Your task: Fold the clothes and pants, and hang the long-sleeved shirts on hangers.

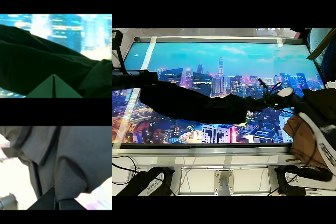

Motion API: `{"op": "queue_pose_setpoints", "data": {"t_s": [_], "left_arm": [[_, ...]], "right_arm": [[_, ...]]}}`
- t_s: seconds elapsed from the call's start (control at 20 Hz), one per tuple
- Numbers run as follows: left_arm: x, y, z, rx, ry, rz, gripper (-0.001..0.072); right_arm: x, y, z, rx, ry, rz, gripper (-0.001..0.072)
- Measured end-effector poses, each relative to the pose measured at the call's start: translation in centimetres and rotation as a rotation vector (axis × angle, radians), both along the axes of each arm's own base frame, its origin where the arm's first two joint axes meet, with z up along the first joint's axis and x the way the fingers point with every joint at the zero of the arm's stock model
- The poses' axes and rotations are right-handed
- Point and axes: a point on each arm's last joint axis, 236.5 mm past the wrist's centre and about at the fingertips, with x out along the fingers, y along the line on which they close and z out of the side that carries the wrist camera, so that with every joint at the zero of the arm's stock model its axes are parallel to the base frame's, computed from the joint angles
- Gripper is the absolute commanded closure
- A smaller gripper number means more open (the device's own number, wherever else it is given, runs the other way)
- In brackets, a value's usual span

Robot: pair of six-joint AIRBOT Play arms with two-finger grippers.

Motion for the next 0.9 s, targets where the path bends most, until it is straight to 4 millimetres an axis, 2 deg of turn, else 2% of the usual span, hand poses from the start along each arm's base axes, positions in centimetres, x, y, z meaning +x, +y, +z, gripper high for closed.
{"op": "queue_pose_setpoints", "data": {"t_s": [0.1,0.25,0.35,0.45,0.6,0.7,0.9], "left_arm": [[-0.3,-2.1,-0.1,-0.020,0.007,-0.050,0.0694],[-0.8,-7.3,-1.4,-0.034,0.046,-0.182,0.0694],[-0.8,-11.9,-3.4,-0.034,0.082,-0.288,0.0694],[-0.8,-16.9,-6.1,-0.028,0.115,-0.391,0.0694],[-1.0,-23.6,-11.0,-0.014,0.159,-0.510,0.0694],[-1.2,-27.1,-14.3,-0.013,0.181,-0.547,0.0694],[-1.4,-31.6,-19.4,-0.040,0.214,-0.569,0.0694]], "right_arm": [[-1.3,-3.7,2.3,-0.064,-0.029,-0.002,0.0705],[-3.2,-9.8,5.1,-0.164,-0.066,-0.071,0.0706],[-4.1,-12.7,6.2,-0.211,-0.076,-0.125,0.0707],[-4.4,-14.3,7.0,-0.241,-0.088,-0.157,0.0707],[-3.7,-15.1,9.3,-0.272,-0.141,-0.159,0.0707],[-2.6,-14.7,11.7,-0.290,-0.203,-0.140,0.0707],[-0.5,-11.9,15.7,-0.287,-0.290,-0.073,0.0707]]}}
